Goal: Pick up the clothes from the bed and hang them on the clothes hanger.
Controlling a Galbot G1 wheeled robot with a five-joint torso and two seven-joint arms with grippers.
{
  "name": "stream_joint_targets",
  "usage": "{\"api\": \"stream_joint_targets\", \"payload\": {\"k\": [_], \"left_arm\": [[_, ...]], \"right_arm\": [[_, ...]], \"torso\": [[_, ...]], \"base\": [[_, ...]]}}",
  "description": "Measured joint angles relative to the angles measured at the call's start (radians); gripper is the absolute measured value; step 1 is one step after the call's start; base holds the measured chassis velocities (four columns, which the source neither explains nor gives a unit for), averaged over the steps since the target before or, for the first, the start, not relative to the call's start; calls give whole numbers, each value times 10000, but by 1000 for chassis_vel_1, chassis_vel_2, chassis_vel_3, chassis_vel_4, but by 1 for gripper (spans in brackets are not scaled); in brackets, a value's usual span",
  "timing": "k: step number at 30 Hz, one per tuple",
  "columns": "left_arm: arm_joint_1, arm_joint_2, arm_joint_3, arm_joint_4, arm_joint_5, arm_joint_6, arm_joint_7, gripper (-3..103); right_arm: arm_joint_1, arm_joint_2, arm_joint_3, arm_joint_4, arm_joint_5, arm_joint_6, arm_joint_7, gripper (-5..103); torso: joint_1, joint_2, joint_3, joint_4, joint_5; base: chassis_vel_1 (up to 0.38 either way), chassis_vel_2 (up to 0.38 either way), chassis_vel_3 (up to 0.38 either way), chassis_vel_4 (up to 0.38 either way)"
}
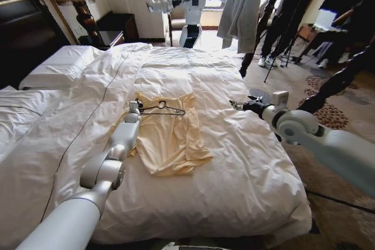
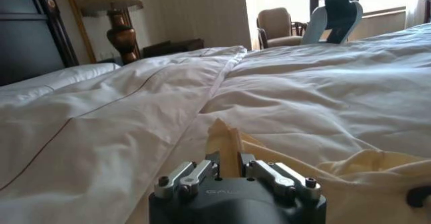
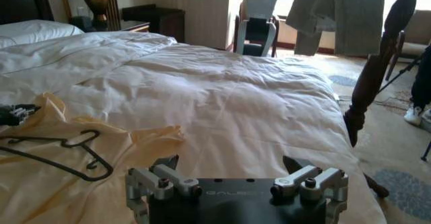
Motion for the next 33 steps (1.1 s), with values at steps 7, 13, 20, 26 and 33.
{"api": "stream_joint_targets", "payload": {"k": [7, 13, 20, 26, 33], "left_arm": [[-449, -229, 49, 338, -170, 519, -1, 40], [-654, -427, -122, 590, 233, 962, -446, 66], [-758, -435, -564, 817, 998, 1295, -807, 93], [-823, -426, -619, 866, 1026, 1414, -497, 100], [-854, -529, -618, 907, 983, 1442, -286, 94]], "right_arm": [[94, -108, 8, -69, 77, 1, -28, 100], [151, -172, 45, 21, 216, 18, -67, 100], [161, -204, 55, 31, 229, 122, -237, 100], [135, -225, 79, 71, 229, 183, -244, 100], [145, -317, 79, 133, 230, 224, -239, 100]], "torso": [[0, 0, 0, 0, -3], [0, 0, 0, -3, -3], [0, 0, 0, 0, -5], [0, 0, 0, 0, -6], [0, 0, 0, -2, -3]], "base": [[0, 0, 0, 0], [0, 0, 0, 0], [0, 0, 0, 0], [0, 0, 0, 0], [0, 0, 0, 0]]}}
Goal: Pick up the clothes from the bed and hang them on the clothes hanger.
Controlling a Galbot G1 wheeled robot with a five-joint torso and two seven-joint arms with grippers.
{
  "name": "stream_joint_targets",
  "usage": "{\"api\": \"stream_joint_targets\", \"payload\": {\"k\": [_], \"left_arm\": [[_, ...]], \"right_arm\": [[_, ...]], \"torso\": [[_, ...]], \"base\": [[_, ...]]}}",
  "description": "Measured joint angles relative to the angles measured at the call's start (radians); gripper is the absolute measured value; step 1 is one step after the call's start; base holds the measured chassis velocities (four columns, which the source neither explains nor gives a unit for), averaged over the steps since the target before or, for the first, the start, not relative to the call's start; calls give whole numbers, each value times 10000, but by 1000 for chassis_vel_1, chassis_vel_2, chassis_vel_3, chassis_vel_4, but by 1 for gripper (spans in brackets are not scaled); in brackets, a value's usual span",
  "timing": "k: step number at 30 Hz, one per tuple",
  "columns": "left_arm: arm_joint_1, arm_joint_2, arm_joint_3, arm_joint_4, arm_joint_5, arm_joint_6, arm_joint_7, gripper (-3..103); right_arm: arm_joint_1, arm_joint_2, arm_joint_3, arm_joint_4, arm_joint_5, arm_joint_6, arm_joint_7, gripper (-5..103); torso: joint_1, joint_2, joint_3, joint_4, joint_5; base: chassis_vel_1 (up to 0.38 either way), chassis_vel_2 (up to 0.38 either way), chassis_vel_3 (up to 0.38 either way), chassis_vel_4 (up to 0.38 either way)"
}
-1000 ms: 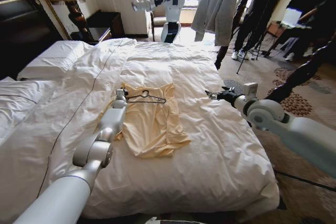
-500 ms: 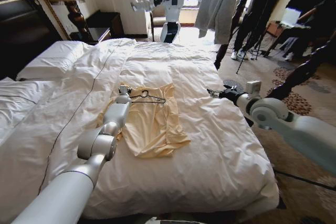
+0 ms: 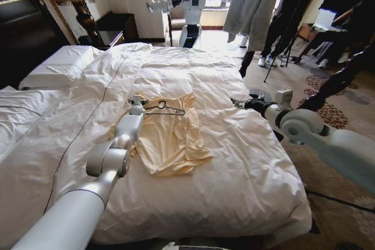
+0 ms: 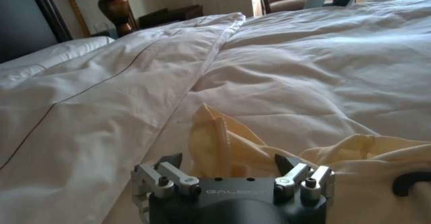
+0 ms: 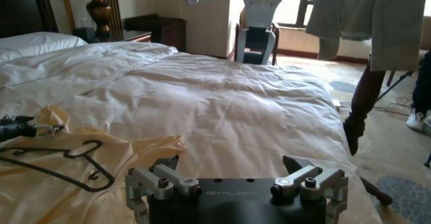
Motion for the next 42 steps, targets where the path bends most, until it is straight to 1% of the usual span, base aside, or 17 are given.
{"api": "stream_joint_targets", "payload": {"k": [2, 4, 6, 7, 8, 10, 12, 13, 16, 17, 20, 23, 25, 29, 38, 40, 42], "left_arm": [[0, -5, -3, 7, -11, -5, 23, 90], [0, 1, -12, 24, -21, -55, 98, 82], [1, 7, -19, 31, -23, -65, 109, 82], [1, 27, -36, 41, -25, -77, 129, 71], [1, 51, -43, 50, -27, -84, 151, 66], [1, 73, -54, 66, -29, -93, 166, 66], [1, 85, -85, 79, -31, -107, 175, 55], [1, 85, -85, 79, -31, -107, 175, 55], [1, 80, -122, 81, -33, -131, 179, 38], [1, 80, -122, 81, -33, -131, 179, 38], [61, 84, -134, 80, -34, -141, 183, 22], [96, 110, -144, 64, -33, -152, 186, 17], [130, 174, -145, 37, -33, -178, 214, 6], [174, 271, -144, -39, -34, -212, 270, 0], [368, 566, 103, -563, -368, -457, 451, 0], [493, 681, 219, -938, -490, -630, 461, 0], [817, 903, 359, -1786, -696, -671, 464, 0]], "right_arm": [[-1, -22, 1, 14, 0, 5, 1, 100], [-8, -85, 0, 74, 13, 9, 2, 100], [-9, -109, 0, 94, 21, 12, 0, 100], [-10, -138, 0, 133, 42, 25, 0, 100], [-7, -156, 0, 155, 63, 32, 0, 100], [-3, -173, 0, 173, 76, 48, 0, 100], [0, -201, 1, 215, 103, 85, 0, 100], [0, -201, 1, 215, 103, 85, 0, 100], [7, -225, 0, 246, 117, 110, 11, 100], [7, -225, 0, 246, 117, 110, 11, 100], [18, -233, 0, 250, 123, 124, 22, 100], [10, -227, 0, 273, 118, 133, 58, 100], [-8, -185, 0, 313, 108, 146, 169, 100], [-20, -162, 8, 359, 98, 152, 274, 100], [128, -121, -33, 396, 138, 139, 518, 100], [193, -127, -58, 405, 190, 112, 566, 100], [213, -195, -54, 435, 213, 104, 591, 100]], "torso": [[0, 0, 0, 0, 0], [0, 0, 0, 1, 0], [0, 0, 0, 1, 0], [0, 0, 0, 1, -1], [0, 0, 0, 1, 0], [0, 0, 0, 1, 0], [0, 0, 0, 2, -1], [0, 0, 0, 2, -1], [0, 0, 0, 1, 0], [0, 0, 0, 1, 0], [0, 0, 0, 0, -1], [0, 0, 0, 0, -1], [0, 0, 0, 0, 0], [0, 0, 0, 2, -1], [0, 0, 0, 1, -1], [0, 0, 0, 2, -2], [0, 0, 0, -1, -1]], "base": [[0, 0, 0, 0], [0, 0, 0, 0], [0, 0, 0, 0], [0, 0, 0, 0], [0, 0, 0, 0], [0, 0, 0, 0], [0, 0, 0, 0], [0, 0, 0, 0], [0, 0, 0, 0], [0, 0, 0, 0], [0, 0, 0, 0], [0, 0, 0, 0], [0, 0, 0, 0], [0, 0, 0, 0], [0, 0, 0, 0], [0, 0, 0, 0], [0, 0, 0, 0]]}}
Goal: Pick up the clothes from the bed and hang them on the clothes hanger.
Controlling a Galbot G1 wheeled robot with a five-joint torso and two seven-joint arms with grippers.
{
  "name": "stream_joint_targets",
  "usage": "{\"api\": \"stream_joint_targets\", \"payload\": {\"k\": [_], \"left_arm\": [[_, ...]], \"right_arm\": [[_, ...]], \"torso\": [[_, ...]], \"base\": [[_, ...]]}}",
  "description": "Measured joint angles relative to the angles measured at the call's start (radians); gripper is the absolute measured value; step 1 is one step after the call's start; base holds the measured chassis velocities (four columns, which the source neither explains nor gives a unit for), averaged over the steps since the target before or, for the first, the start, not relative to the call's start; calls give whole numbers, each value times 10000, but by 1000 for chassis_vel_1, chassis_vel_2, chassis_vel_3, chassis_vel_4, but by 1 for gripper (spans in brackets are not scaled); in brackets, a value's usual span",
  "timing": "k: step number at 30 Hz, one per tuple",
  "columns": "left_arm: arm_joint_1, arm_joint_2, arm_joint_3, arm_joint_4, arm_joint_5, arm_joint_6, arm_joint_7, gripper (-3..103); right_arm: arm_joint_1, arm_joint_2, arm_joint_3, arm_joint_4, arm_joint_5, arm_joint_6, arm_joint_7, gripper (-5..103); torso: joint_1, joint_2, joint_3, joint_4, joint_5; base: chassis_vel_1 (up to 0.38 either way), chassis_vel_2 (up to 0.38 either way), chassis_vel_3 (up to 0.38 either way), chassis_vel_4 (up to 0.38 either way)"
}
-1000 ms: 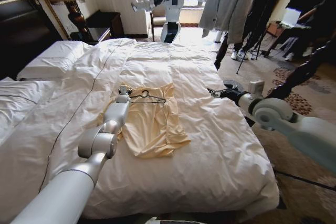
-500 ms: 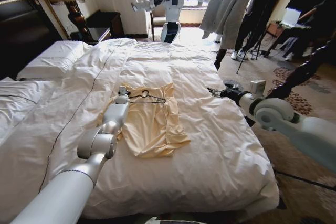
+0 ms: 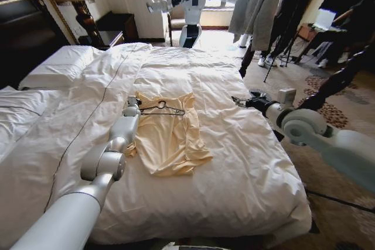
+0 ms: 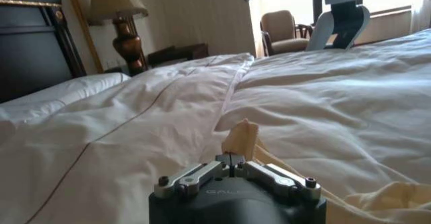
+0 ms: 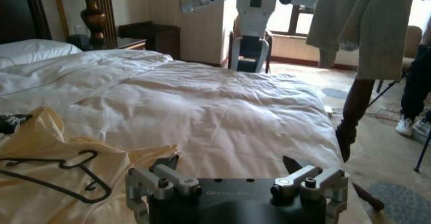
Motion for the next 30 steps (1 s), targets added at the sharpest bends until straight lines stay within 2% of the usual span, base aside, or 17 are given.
{"api": "stream_joint_targets", "payload": {"k": [1, 3, 5, 6, 8, 9, 11, 12, 15, 16, 19, 22, 24, 27, 28, 29, 30], "left_arm": [[0, 0, 0, 0, 0, 0, 0, 0], [536, 377, 341, -1369, -477, 330, 18, 0], [1260, 935, 693, -3041, -1137, 901, 40, 0], [1260, 935, 693, -3041, -1137, 901, 40, 0], [2253, 1640, 901, -4854, -1799, 1694, -136, 0], [2253, 1640, 901, -4854, -1799, 1694, -136, 0], [3442, 2406, 941, -6832, -2628, 2443, -633, 0], [3442, 2406, 941, -6832, -2628, 2443, -633, 0], [4963, 3351, 883, -9310, -3472, 3040, -1028, 0], [4963, 3351, 883, -9310, -3472, 3040, -1028, 0], [6067, 3789, 789, -11185, -4059, 3478, -1241, 0], [6476, 3851, 880, -11792, -4216, 3592, -1288, 0], [6783, 3768, 1288, -12303, -4364, 3686, -1447, 0], [6753, 3560, 1785, -12349, -4386, 3716, -1595, 0], [6685, 3424, 2041, -12307, -4383, 3721, -1650, 0], [6415, 2979, 2654, -11949, -4310, 3698, -1857, 0], [6415, 2979, 2654, -11949, -4310, 3698, -1857, 0]], "right_arm": [[0, 0, 0, 0, 0, 0, 0, 100], [-2, -114, 39, 21, 9, 9, 8, 100], [-22, -180, 94, 33, 11, 41, -2, 100], [-22, -180, 94, 33, 11, 41, -2, 100], [-75, -197, 144, 51, 5, 88, -18, 100], [-75, -197, 144, 51, 5, 88, -18, 100], [-121, -152, 174, 76, -18, 125, -25, 100], [-121, -152, 174, 76, -18, 125, -25, 100], [-216, 35, 196, 139, -118, 149, -18, 100], [-216, 35, 196, 139, -118, 149, -18, 100], [-404, 207, 224, 279, -307, 191, 70, 100], [-480, 249, 234, 360, -368, 194, 140, 100], [-565, 278, 241, 478, -415, 207, 244, 100], [-617, 278, 246, 564, -426, 216, 327, 100], [-647, 276, 252, 609, -426, 222, 381, 100], [-733, 242, 293, 715, -427, 241, 508, 100], [-733, 242, 293, 715, -427, 241, 508, 100]], "torso": [[0, 0, 0, 0, 0], [0, 0, 0, 1, -2], [0, 1, -1, -3, 3], [0, 1, -1, -3, 3], [-1, 0, -1, -1, -3], [-1, 0, -1, -1, -3], [0, 0, -1, 4, -3], [0, 0, -1, 4, -3], [-2, 1, -2, 7, 0], [-2, 1, -2, 7, 0], [-2, 2, -2, 2, 4], [-2, 2, -2, 3, 4], [-3, 2, -2, 5, 0], [-3, 2, -2, 4, 2], [-3, 2, -2, 6, 1], [-2, 2, -1, 2, 4], [-2, 2, -1, 2, 4]], "base": [[0, 0, 0, 0], [0, 0, 0, 0], [0, 0, 0, 0], [0, 0, 0, 0], [0, 0, 0, 0], [0, 0, 0, 0], [0, 0, 0, 0], [0, 0, 0, 0], [0, 0, 0, 0], [0, 0, 0, 0], [0, 0, 0, 0], [0, 0, 0, 0], [0, 0, 0, 0], [0, 0, 0, 0], [0, 0, 0, 0], [0, 0, 0, 0], [0, 0, 0, 0]]}}
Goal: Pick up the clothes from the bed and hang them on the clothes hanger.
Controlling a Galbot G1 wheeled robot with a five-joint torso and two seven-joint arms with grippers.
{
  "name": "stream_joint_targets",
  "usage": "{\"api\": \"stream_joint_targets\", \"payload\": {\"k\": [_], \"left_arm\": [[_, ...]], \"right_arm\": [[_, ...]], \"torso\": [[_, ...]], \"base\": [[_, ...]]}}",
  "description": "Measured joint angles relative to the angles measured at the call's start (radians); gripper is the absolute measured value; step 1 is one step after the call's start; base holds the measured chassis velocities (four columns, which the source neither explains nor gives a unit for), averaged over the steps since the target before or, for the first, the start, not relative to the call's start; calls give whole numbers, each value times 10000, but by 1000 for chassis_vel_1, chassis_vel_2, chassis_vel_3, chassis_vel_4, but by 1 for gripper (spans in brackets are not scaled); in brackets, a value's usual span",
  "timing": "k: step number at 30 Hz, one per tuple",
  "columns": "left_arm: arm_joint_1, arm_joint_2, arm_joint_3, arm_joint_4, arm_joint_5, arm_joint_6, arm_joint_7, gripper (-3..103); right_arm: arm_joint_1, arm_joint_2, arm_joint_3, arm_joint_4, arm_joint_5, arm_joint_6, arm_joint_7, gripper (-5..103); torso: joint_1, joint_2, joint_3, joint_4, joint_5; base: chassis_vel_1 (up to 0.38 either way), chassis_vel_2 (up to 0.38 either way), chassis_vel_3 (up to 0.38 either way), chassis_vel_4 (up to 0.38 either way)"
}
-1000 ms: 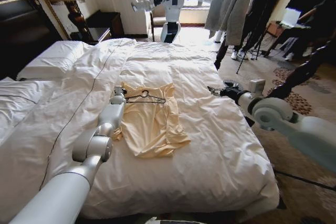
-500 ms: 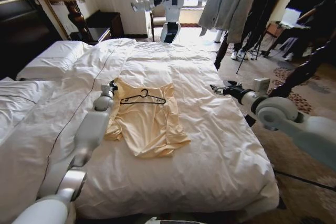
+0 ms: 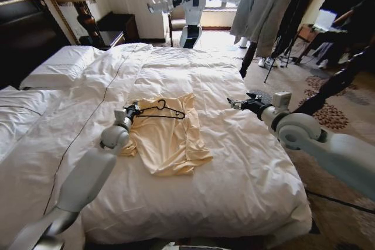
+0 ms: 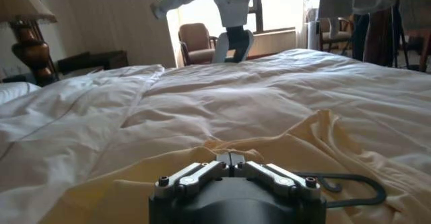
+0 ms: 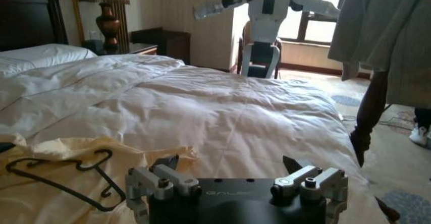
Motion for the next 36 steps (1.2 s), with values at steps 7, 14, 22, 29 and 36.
{"api": "stream_joint_targets", "payload": {"k": [7, 14, 22, 29, 36], "left_arm": [[-669, -1684, 1202, 1536, 715, -274, -164, 0], [-332, -2117, 1350, 1854, 1229, -345, -408, 0], [-101, -2028, 1186, 1589, 1297, 70, -966, 2], [800, -1141, -201, 385, 1242, 208, -998, 29], [2625, 147, -2629, -651, 1324, 555, -175, 56]], "right_arm": [[-327, -302, 275, 216, -16, 70, 254, 100], [-182, -361, 307, 170, 51, 60, 347, 100], [-132, -155, 227, 102, 51, 20, 385, 100], [-34, 147, 103, -20, 46, -22, 392, 100], [49, 558, -23, -141, 46, -80, 337, 100]], "torso": [[2, 0, 1, -4, 0], [2, -1, 1, 0, -2], [1, -1, 1, -2, -4], [1, -3, 1, -2, -6], [0, -2, 1, 3, -9]], "base": [[0, 0, 0, 0], [0, 0, 0, 0], [0, 0, 0, 0], [0, 0, 0, 0], [0, 0, 0, 0]]}}
